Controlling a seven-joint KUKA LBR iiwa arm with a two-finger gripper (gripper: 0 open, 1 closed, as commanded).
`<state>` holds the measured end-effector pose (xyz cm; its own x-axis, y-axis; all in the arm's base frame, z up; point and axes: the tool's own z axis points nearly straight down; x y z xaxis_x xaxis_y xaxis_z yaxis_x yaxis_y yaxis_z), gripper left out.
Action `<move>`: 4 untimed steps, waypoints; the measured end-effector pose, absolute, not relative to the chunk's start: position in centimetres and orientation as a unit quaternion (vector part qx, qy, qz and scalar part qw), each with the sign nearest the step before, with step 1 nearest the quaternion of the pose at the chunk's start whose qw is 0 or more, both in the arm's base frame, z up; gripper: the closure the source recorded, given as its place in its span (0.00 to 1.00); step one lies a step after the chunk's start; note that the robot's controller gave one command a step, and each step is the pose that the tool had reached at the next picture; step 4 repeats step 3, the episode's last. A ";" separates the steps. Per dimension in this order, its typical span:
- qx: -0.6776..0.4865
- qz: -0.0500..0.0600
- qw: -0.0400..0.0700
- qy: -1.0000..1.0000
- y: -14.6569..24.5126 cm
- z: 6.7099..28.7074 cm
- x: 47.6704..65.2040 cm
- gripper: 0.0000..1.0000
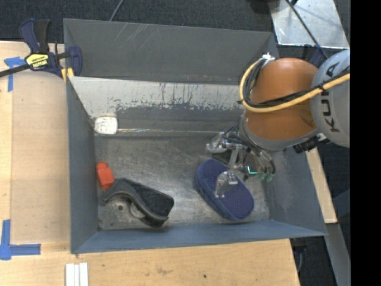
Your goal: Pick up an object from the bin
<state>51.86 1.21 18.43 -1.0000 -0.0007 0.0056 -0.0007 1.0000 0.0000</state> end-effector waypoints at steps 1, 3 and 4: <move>-0.029 -0.002 0.000 -1.000 -2.2 7.4 54.9 0.00; 0.074 0.001 -0.005 -0.997 -4.4 22.9 52.8 1.00; 0.074 0.001 -0.005 -0.997 -4.4 22.9 52.8 1.00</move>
Offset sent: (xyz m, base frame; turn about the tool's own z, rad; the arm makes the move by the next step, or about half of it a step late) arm 0.0289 -0.0350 -0.1114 0.0551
